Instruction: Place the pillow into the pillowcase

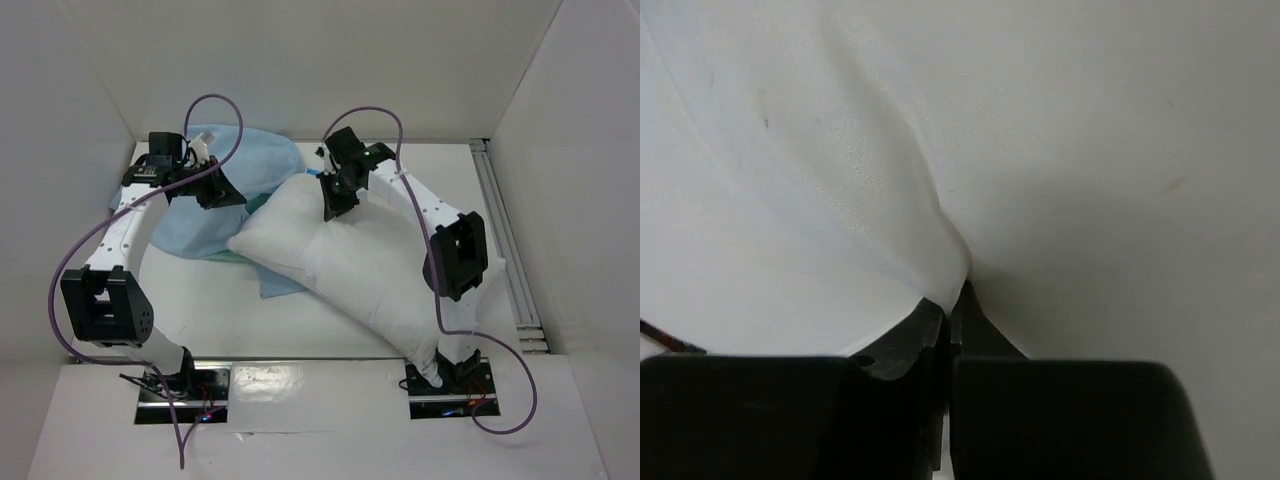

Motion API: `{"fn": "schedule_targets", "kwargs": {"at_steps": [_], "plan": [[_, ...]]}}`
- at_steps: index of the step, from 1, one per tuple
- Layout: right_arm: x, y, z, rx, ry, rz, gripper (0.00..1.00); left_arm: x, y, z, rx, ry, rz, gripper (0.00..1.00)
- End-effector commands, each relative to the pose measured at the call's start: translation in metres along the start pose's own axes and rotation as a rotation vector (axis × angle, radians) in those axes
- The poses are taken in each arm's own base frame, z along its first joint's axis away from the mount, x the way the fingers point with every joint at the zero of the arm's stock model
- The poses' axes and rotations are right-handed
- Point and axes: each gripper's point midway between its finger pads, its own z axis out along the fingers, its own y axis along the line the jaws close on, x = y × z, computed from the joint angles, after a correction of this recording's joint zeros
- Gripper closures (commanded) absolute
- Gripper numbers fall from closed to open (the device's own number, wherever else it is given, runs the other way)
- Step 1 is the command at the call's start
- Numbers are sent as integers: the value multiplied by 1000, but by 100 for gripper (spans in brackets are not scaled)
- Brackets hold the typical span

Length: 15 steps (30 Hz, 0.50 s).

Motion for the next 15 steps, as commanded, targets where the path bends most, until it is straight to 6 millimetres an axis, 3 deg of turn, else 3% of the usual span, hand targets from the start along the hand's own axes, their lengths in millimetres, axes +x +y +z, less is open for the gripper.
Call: {"fn": "schedule_targets", "kwargs": {"at_steps": [1,4,6,9,11,13,14,15], "plan": [[-7,10,11,-81,-53,-62,100,-21,-18,-8,29,-50,35,100],[-23,3,-48,-102,-220,-44,100,-22,-14,-12,6,-53,30,100],[-36,-18,-95,-51,-302,-41,100,-26,-13,-16,1,-62,34,100],[-51,-30,-137,-1,-356,-97,100,-28,-10,-17,-3,-68,29,100],[-56,-20,-141,-33,-362,-161,100,-28,-10,-17,-3,-68,29,100],[-56,0,-128,-92,-341,-203,100,-25,-8,-16,-5,-61,23,100],[-50,19,-115,-125,-315,-263,100,-25,-8,-16,-5,-62,13,100],[-52,25,-95,-128,-294,-276,100,-24,-10,-16,5,-57,13,100]]}}
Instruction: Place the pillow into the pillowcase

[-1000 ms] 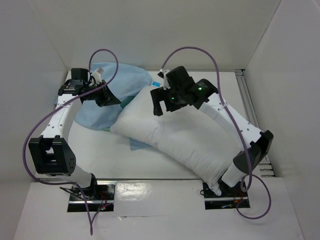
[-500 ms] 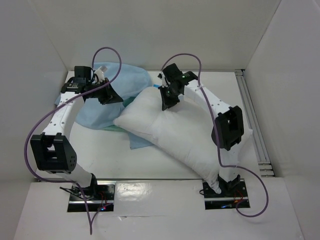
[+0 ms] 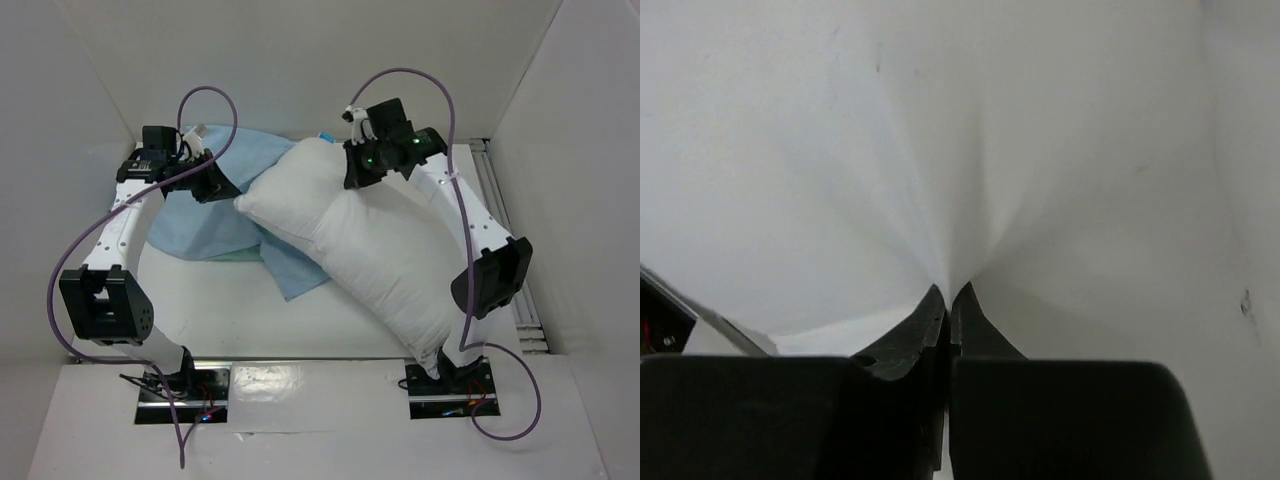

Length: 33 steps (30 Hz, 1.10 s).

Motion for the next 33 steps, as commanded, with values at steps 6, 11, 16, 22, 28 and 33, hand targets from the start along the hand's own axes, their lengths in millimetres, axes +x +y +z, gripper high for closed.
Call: {"fn": "schedule_targets", "kwargs": {"at_steps": [6,11,16,22,28,33], "plan": [[1,37,39,83,75,-63,32,-6,-7,-8,15,-23,9,100],[37,-32,-40,451,10,233,8,-5,0,-6,-15,-27,2,100],[124,-85,-101,697,-2,702,8,-6,-3,-9,-13,-33,7,100],[184,-87,-93,650,-109,1066,12,-7,-3,-9,-10,-40,13,100],[207,-83,-37,462,-78,1170,98,-7,-1,-6,-13,-33,7,100],[119,-143,-112,754,-417,959,100,-8,-6,-12,-6,-48,19,100]]}}
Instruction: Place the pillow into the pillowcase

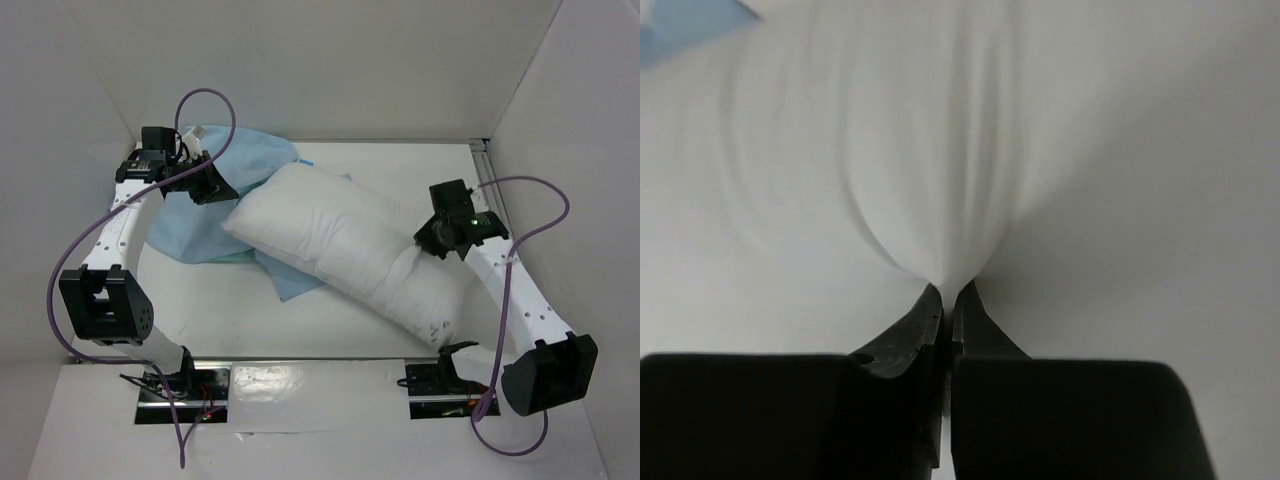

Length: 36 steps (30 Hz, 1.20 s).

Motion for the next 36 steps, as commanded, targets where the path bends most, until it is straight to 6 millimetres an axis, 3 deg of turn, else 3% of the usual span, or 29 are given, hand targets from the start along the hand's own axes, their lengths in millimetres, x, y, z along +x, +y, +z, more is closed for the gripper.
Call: {"fn": "schedule_targets", "kwargs": {"at_steps": [1,2,3,6,10,13,14,15,16,17,20,21,23,26,27,28,30,31,34,35,36], "plan": [[-110,27,-46,-11,-421,-36,100,-9,-15,-12,41,-48,34,100],[-134,38,-72,-38,-503,-28,100,-8,-16,-12,50,-44,34,100],[-146,32,-83,2,-559,-43,100,-8,-16,-12,50,-44,34,100],[-163,9,-98,98,-602,-62,100,-10,-20,-14,61,-47,40,100],[-137,-12,-74,113,-503,-82,100,-9,-18,-11,58,-40,34,100],[-99,-27,-48,111,-368,-86,98,-8,-18,-9,73,-25,29,100],[-87,-30,-40,102,-325,-86,55,-8,-18,-9,73,-25,29,100],[-86,-29,-40,95,-317,-86,55,-8,-18,-9,73,-25,29,100],[-84,-31,-40,104,-310,-100,27,-8,-18,-9,73,-25,29,100],[-87,-29,-44,96,-319,-111,21,-8,-17,-8,65,-29,29,100],[-111,4,-65,28,-372,-163,7,-8,-17,-8,65,-29,29,100],[-119,32,-74,-20,-391,-213,5,-8,-17,-8,65,-29,29,100],[-116,67,-77,-83,-377,-283,0,-6,-15,-7,62,-21,23,100],[-79,149,-69,-209,-308,-489,0,-5,-12,-4,59,-14,17,100],[-49,174,-68,-271,-255,-630,0,-5,-12,-4,59,-14,17,100],[-27,204,-52,-305,-173,-700,0,-5,-10,-1,56,-7,12,100],[7,227,-33,-332,-77,-841,0,-4,-8,2,52,1,5,100],[22,238,-13,-285,-34,-881,0,-6,-13,1,60,-2,9,100],[31,257,13,-321,11,-897,0,-5,-16,5,64,5,14,100],[45,260,33,-341,80,-889,0,-6,-14,5,55,2,14,100],[50,264,39,-359,93,-889,0,-6,-14,5,55,2,14,100]]}}
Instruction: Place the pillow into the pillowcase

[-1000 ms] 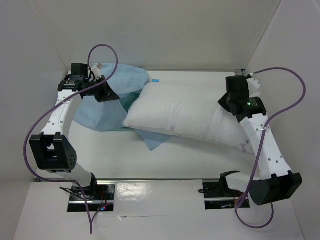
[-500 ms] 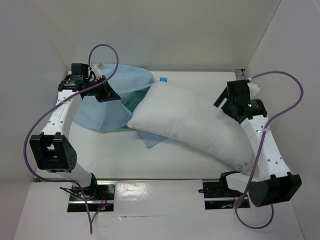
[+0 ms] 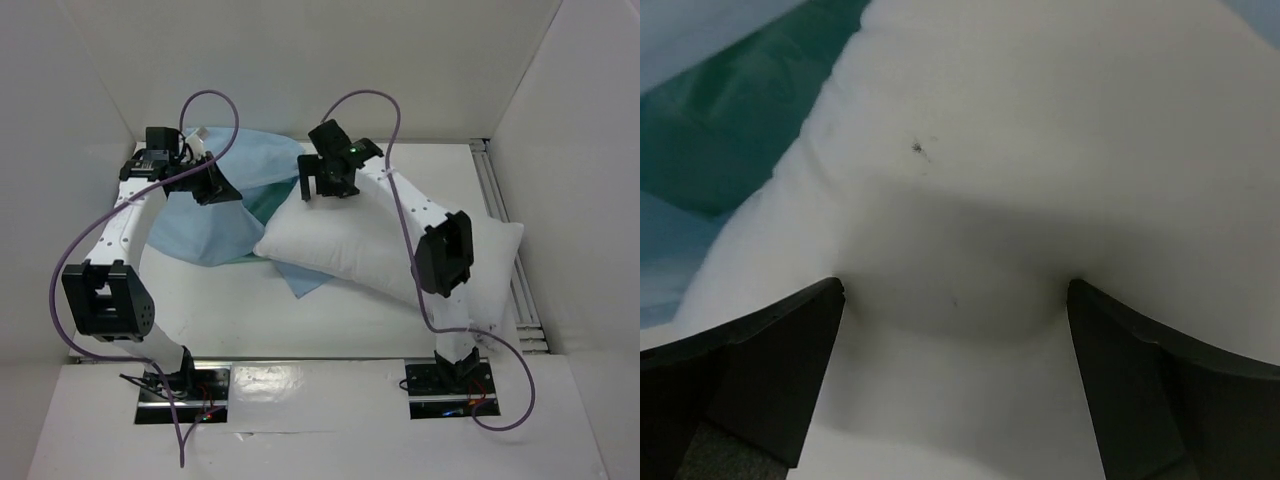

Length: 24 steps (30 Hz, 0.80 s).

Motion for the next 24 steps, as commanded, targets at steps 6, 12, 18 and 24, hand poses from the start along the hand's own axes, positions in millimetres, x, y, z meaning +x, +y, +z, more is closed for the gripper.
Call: {"fn": "schedule_targets", "kwargs": {"at_steps": [6,12,18,24], "plan": [[40,-12,52,-75,142,16,87,1,4,12,-108,1,108,70],[61,-19,13,-175,78,36,100,4,17,43,-377,24,272,32],[70,-37,-13,-191,59,39,100,14,17,84,-448,76,335,24],[74,-46,-11,-194,82,64,100,20,24,107,-502,118,429,9]]}}
